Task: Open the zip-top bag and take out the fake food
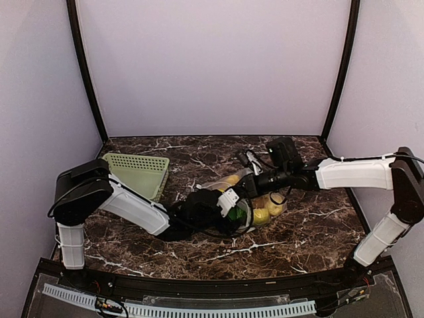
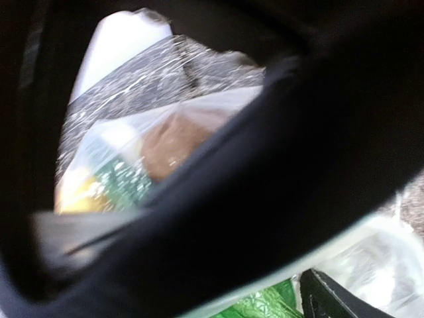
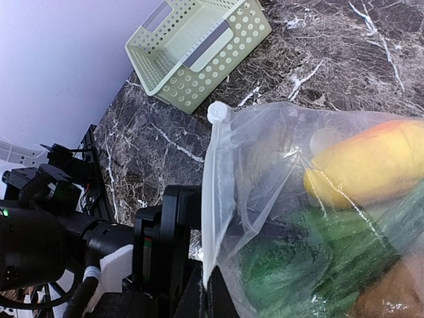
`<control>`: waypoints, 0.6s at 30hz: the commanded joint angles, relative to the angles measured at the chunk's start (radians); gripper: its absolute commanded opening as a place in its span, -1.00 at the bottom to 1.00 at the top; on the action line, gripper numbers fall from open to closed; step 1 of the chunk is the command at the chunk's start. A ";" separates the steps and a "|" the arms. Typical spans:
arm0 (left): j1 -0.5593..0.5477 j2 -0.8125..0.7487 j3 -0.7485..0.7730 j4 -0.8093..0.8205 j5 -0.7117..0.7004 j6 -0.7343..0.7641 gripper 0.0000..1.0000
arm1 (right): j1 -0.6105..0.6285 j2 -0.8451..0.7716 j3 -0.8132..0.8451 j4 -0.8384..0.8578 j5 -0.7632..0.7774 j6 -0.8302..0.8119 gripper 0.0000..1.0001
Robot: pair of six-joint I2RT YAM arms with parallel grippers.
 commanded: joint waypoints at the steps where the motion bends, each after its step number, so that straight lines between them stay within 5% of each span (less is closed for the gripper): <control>1: 0.006 -0.016 -0.031 -0.072 -0.192 0.019 0.84 | 0.006 -0.003 -0.018 0.051 -0.032 -0.005 -1.00; 7: 0.008 -0.105 -0.088 -0.019 -0.219 0.041 0.55 | 0.000 -0.017 -0.043 0.046 -0.034 -0.012 -1.00; 13: 0.041 -0.143 -0.109 -0.033 -0.186 0.023 0.02 | -0.005 -0.021 -0.052 0.049 -0.044 -0.017 -1.00; 18: 0.044 -0.103 -0.073 -0.049 -0.088 0.057 -0.08 | -0.010 -0.016 -0.049 0.063 -0.055 -0.014 -1.00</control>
